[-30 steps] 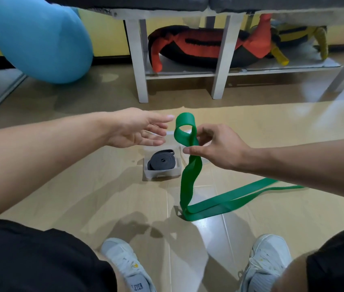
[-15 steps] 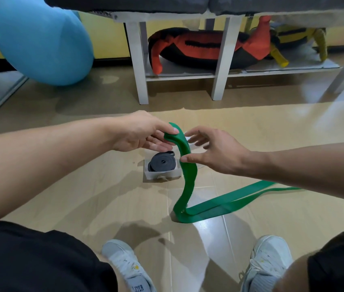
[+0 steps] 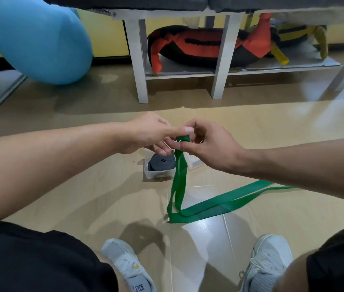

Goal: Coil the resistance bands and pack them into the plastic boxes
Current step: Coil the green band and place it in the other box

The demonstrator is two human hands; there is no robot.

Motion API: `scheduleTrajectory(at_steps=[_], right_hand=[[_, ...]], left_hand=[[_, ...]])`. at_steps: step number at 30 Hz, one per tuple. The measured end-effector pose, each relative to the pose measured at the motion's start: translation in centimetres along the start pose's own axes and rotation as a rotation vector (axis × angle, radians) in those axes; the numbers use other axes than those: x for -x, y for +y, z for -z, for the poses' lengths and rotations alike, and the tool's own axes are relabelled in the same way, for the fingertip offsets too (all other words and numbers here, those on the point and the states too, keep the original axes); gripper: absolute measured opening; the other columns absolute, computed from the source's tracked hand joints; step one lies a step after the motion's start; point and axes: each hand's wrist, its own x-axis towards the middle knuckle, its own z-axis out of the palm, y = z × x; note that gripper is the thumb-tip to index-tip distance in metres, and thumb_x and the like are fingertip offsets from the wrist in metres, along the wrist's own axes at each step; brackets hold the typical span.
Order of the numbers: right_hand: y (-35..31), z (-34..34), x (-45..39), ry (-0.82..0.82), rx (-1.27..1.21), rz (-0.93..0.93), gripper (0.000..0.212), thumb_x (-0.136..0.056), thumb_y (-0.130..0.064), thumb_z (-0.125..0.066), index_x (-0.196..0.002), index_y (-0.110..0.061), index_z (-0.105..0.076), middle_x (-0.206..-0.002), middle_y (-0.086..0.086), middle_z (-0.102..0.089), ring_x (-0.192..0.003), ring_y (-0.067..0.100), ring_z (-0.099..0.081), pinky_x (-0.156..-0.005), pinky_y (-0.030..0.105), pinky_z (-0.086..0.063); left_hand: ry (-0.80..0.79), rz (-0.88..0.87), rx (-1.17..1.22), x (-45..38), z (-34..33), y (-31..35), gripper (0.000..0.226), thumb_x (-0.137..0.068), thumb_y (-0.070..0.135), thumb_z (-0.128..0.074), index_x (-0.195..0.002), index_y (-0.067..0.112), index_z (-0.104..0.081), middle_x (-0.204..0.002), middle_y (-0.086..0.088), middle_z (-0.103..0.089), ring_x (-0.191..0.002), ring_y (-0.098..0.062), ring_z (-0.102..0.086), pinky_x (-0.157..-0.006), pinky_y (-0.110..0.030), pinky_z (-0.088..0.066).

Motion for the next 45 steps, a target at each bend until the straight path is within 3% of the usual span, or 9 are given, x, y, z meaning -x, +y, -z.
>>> scheduleTrajectory(at_steps=[3,5,9,18,25,31,37,40,45], right_hand=[[0.3,-0.1,0.0,0.003,-0.026,-0.01,0.026,-0.087,-0.034,-0.077,-0.106,-0.026,-0.062,-0.084,0.0,-0.068,-0.076,0.016,-0.067,-0.066,0.027,-0.058],[0.3,0.1,0.0,0.012,-0.01,-0.013,0.035,-0.086,-0.037,-0.078,-0.116,-0.026,-0.062,-0.086,-0.002,-0.066,-0.076,0.013,-0.064,-0.066,0.026,-0.056],[-0.2,0.6,0.2,0.005,0.066,0.042,0.048,-0.085,-0.032,-0.08,-0.13,-0.027,-0.064,-0.091,-0.009,-0.071,-0.079,0.004,-0.066,-0.065,0.016,-0.054],[-1.1,1.0,0.0,0.02,0.167,0.104,0.054,-0.075,-0.035,-0.086,-0.125,-0.028,-0.068,-0.111,-0.013,-0.066,-0.098,0.004,-0.06,-0.085,0.026,-0.056],[-0.3,1.0,-0.2,-0.061,0.135,0.051,0.053,-0.075,-0.038,-0.085,-0.124,-0.026,-0.069,-0.104,-0.012,-0.073,-0.095,0.003,-0.068,-0.083,0.028,-0.06],[0.5,1.1,-0.1,-0.115,0.081,-0.018,0.038,-0.073,-0.045,-0.085,-0.107,-0.031,-0.073,-0.086,-0.019,-0.072,-0.079,-0.004,-0.068,-0.069,0.012,-0.053],[0.2,1.3,-0.3,-0.058,0.015,0.008,0.046,-0.079,-0.04,-0.083,-0.121,-0.025,-0.072,-0.106,-0.011,-0.076,-0.095,0.0,-0.071,-0.088,0.027,-0.06],[-0.1,1.1,-0.1,0.036,0.02,0.052,0.049,-0.082,-0.039,-0.081,-0.127,-0.027,-0.068,-0.105,-0.011,-0.075,-0.095,0.002,-0.07,-0.086,0.028,-0.06],[-0.8,0.9,-0.1,0.159,-0.102,0.065,0.041,-0.081,-0.032,-0.083,-0.117,-0.027,-0.063,-0.104,-0.011,-0.072,-0.093,0.004,-0.069,-0.08,0.022,-0.06]], left_hand=[[0.017,0.035,0.047,-0.5,0.2,-0.4,0.035,-0.104,0.035,-0.055,-0.104,0.002,-0.07,-0.094,-0.016,-0.076,-0.077,-0.025,-0.073,-0.078,-0.035,-0.062],[0.004,0.031,0.047,-0.5,0.4,-0.5,0.027,-0.104,0.022,-0.052,-0.109,0.001,-0.07,-0.097,-0.017,-0.076,-0.081,-0.026,-0.072,-0.081,-0.036,-0.06],[-0.099,0.003,-0.026,0.2,0.2,-0.2,0.043,-0.093,0.049,-0.065,-0.107,0.011,-0.077,-0.095,-0.007,-0.08,-0.087,-0.021,-0.075,-0.082,-0.035,-0.059],[-0.045,0.068,0.084,0.1,-0.7,0.6,0.026,-0.086,0.034,-0.079,-0.095,0.009,-0.081,-0.087,-0.01,-0.08,-0.078,-0.018,-0.074,-0.06,-0.024,-0.058],[-0.018,0.061,0.094,0.0,-0.7,0.4,0.025,-0.089,0.028,-0.077,-0.098,0.005,-0.08,-0.092,-0.014,-0.08,-0.079,-0.019,-0.076,-0.07,-0.026,-0.06],[0.014,0.032,0.104,0.0,-0.3,0.6,0.027,-0.092,0.027,-0.074,-0.105,0.004,-0.077,-0.097,-0.015,-0.08,-0.088,-0.022,-0.076,-0.076,-0.028,-0.059],[-0.036,0.052,0.274,0.3,0.6,0.4,0.028,-0.098,0.025,-0.066,-0.118,0.006,-0.07,-0.103,-0.011,-0.08,-0.09,-0.018,-0.077,-0.083,-0.028,-0.059],[-0.106,0.088,0.423,0.6,1.1,0.2,0.028,-0.102,0.03,-0.059,-0.12,0.011,-0.068,-0.108,-0.009,-0.079,-0.098,-0.019,-0.077,-0.093,-0.035,-0.057],[-0.099,0.1,0.565,0.5,1.3,-0.4,0.033,-0.104,0.032,-0.054,-0.126,0.012,-0.068,-0.118,-0.009,-0.073,-0.1,-0.019,-0.072,-0.091,-0.038,-0.059]])
